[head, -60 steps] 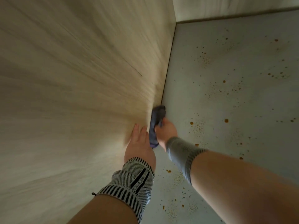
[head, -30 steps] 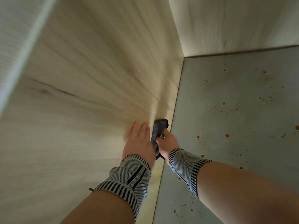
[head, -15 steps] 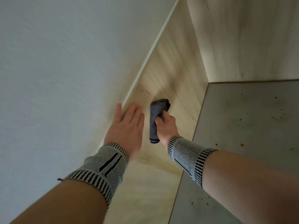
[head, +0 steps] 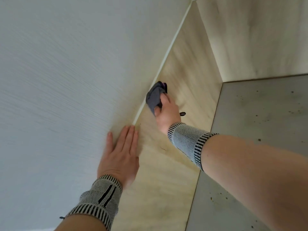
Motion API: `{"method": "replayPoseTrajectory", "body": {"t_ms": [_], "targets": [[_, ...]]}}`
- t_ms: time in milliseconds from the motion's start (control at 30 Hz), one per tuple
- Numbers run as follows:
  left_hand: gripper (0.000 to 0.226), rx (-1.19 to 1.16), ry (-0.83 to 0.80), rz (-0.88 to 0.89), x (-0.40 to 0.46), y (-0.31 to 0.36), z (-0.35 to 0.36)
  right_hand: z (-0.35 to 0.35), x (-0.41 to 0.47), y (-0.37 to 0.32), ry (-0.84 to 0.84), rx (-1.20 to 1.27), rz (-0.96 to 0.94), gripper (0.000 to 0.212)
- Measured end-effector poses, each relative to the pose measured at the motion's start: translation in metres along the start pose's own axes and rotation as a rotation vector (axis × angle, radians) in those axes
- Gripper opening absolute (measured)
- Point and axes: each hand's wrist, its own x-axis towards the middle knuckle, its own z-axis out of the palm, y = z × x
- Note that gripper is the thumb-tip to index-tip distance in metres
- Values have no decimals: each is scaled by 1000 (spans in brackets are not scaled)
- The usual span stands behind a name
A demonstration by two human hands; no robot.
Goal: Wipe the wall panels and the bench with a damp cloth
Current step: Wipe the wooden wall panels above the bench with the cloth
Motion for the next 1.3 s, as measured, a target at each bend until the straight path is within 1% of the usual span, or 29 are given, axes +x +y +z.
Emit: {"method": "replayPoseTrajectory", "body": {"t_ms": [33,100,167,233,300,367,433,467,500,567,633,667,733,800,900,933,1000,1033,1100,1133,1200,1233,1300], "targets": [[71,-19,20,-11,0,0,3,3,-1,-1,13,3,8,49],[71,-69,45,-21,1,1,7,16,-33,0,27,15,-57,47],[69,-86,28,-29,2,1,7,30,-84,2,-18,18,-118,48],[68,-70,37,-21,0,0,6,35,-107,4,-64,22,-123,51],[68,-87,28,-24,0,0,4,29,-87,4,-62,10,-107,52],[71,-108,17,-62,3,2,0,20,-52,-3,-22,12,-74,51],[70,-19,57,-50,0,4,-2,14,-25,-7,18,17,17,46],[66,-11,13,-34,-2,4,-3,15,-23,-8,31,16,40,44],[64,-25,-3,-43,-2,5,-3,19,-30,-8,40,20,20,42],[62,-46,21,-41,0,5,-3,33,-66,-3,28,31,-104,44],[62,-47,-51,-25,-1,4,-5,47,-115,2,-38,26,-170,52],[63,-45,-73,-28,-1,5,-6,49,-129,6,-70,13,-155,53],[65,-35,-92,-30,0,5,-9,43,-121,10,-92,-19,-126,52],[71,-38,-98,-18,-1,5,-10,35,-84,6,-55,-52,-91,50],[73,-36,-70,-37,-1,6,-12,25,-42,-1,41,-6,5,48],[72,-29,-70,-38,0,6,-12,29,-43,-2,59,0,12,48],[71,-11,-87,-35,0,5,-13,38,-70,-1,61,4,-44,48],[71,-4,-93,-28,0,5,-14,44,-90,3,40,0,-77,50],[72,1,-106,-18,-1,5,-14,53,-123,9,-25,-16,-83,52],[72,7,-104,-16,-1,5,-14,53,-127,12,-38,-26,-71,53],[73,25,-94,-14,-1,5,-14,47,-106,16,-25,-38,-55,51],[72,28,-91,-11,-1,5,-14,45,-89,17,-12,-31,-14,48],[71,24,-84,-16,-1,5,-13,40,-53,24,40,23,144,41]]}}
